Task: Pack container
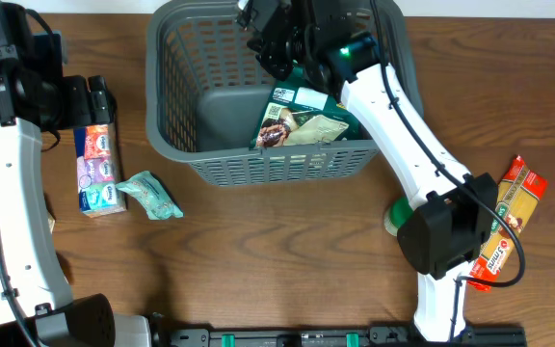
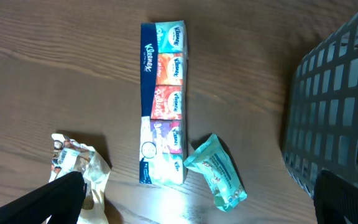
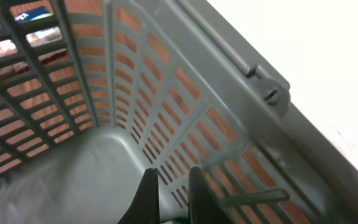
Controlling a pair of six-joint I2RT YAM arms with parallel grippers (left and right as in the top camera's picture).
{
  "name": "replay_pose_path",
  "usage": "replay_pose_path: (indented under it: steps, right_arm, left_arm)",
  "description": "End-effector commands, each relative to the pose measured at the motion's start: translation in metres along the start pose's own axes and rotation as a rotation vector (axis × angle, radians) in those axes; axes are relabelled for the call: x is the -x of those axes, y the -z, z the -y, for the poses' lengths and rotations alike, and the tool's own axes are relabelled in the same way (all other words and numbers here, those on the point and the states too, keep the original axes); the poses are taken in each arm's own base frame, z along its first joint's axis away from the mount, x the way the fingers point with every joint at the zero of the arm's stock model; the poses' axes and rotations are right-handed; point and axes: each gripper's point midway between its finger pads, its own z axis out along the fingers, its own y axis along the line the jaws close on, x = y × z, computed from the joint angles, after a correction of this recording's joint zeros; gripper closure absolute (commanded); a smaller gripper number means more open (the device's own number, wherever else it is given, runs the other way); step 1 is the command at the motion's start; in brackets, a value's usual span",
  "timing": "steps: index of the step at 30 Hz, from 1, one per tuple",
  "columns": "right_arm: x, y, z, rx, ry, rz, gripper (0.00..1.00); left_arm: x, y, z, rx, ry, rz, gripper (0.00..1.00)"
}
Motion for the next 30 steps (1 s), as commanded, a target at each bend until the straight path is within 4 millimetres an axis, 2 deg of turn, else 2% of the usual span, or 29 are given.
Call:
replay_pose_path:
  steps: [1,11,19,25,30]
  right_arm:
    - [-0.008,-0.013,0.002,-0.023,-0.026,-0.022,0.99]
    - [0.001,-0.012,0.026,-0.122,-0.024,0.017,0.99]
    - [0.0,-0.007,0.048,-0.178,-0.066,0.034,0.99]
    - [-0.005,-0.008,0.053,-0.183,-0.091,0.03,0.99]
    - [-0.018,-0.019,0.05,-0.169,-0.107,-0.002,0.99]
  left_arm:
    - [-0.001,0.005,0.0,0.001,-0.018,0.011,0.01]
    - [-0.001,0.005,0.0,0.001,-0.018,0.011,0.01]
    - [-0.001,0.005,0.0,0.001,-0.018,0.011,0.01]
    - [-0.001,0.005,0.0,0.001,-0.018,0.011,0.01]
    - [-0.001,0.005,0.0,0.001,-0.018,0.011,0.01]
